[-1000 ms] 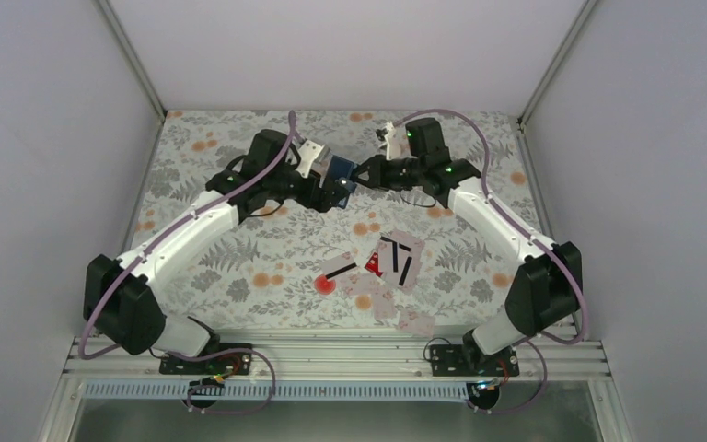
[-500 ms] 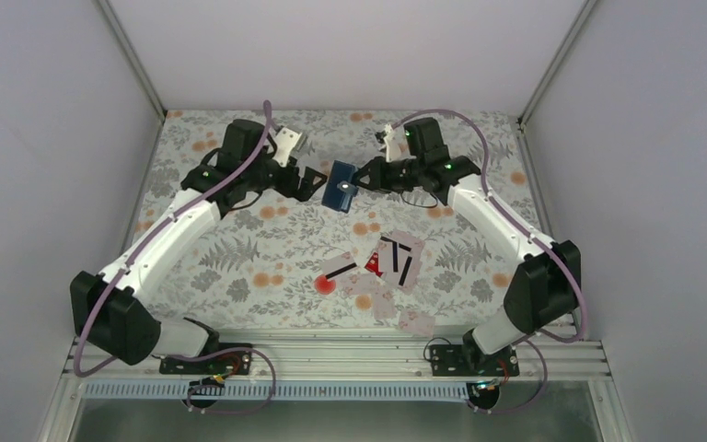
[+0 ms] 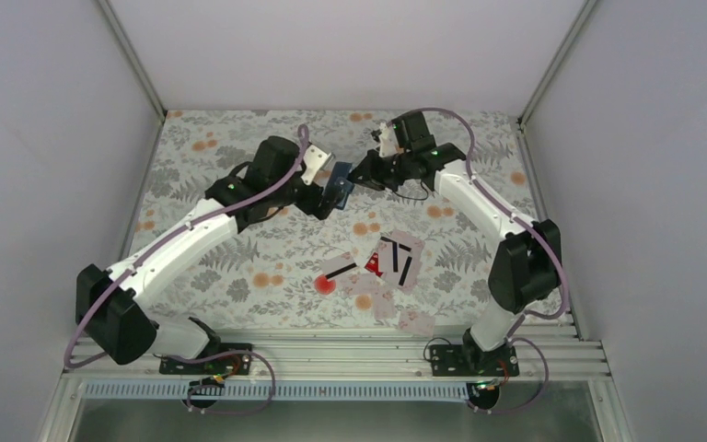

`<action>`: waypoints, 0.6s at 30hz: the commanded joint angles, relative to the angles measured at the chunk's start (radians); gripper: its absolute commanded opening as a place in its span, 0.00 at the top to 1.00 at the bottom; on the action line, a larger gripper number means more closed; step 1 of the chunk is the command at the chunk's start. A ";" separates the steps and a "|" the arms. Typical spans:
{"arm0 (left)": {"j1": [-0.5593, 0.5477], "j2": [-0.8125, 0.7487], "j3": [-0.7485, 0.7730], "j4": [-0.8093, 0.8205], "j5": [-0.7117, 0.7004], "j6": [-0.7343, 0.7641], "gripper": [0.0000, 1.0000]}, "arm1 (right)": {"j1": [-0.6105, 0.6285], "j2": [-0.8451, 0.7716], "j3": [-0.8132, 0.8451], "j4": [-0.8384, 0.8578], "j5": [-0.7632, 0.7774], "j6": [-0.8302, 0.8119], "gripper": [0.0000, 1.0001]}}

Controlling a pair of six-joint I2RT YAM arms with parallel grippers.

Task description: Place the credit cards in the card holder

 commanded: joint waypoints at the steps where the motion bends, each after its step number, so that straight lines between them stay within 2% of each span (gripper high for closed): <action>1: -0.028 0.043 0.010 -0.007 -0.107 0.031 0.00 | 0.011 0.014 0.053 -0.035 0.000 0.040 0.96; 18: -0.056 0.111 0.011 -0.029 -0.448 0.032 0.00 | 0.016 0.003 0.059 -0.066 -0.011 0.024 0.96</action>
